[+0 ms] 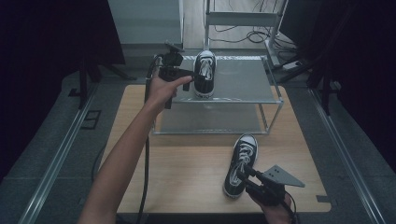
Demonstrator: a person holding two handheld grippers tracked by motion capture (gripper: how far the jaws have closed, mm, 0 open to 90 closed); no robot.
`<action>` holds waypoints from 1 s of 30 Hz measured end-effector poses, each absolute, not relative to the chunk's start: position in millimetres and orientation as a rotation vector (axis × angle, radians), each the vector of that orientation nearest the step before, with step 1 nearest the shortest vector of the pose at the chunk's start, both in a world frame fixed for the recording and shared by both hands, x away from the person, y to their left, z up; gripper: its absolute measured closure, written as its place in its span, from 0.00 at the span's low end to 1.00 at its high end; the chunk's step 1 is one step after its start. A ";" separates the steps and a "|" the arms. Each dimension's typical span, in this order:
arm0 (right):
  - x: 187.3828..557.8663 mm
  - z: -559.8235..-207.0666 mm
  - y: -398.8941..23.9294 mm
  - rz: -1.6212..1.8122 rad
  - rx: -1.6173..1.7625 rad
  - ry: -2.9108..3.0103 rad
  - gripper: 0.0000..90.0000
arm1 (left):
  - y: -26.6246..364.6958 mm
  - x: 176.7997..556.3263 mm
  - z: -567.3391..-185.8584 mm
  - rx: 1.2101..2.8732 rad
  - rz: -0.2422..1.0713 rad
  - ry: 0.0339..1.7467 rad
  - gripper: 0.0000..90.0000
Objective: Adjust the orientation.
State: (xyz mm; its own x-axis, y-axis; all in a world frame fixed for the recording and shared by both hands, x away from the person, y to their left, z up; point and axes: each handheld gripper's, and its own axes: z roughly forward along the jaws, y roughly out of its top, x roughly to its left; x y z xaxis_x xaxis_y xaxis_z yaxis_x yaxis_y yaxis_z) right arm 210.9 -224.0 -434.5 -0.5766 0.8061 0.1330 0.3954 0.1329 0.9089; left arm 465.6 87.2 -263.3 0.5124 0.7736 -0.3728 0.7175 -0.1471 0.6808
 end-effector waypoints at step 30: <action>194.5 -479.1 -204.3 1.377 1.052 2.259 1.00 | 117.0 409.3 -295.9 1.913 0.121 1.090 0.17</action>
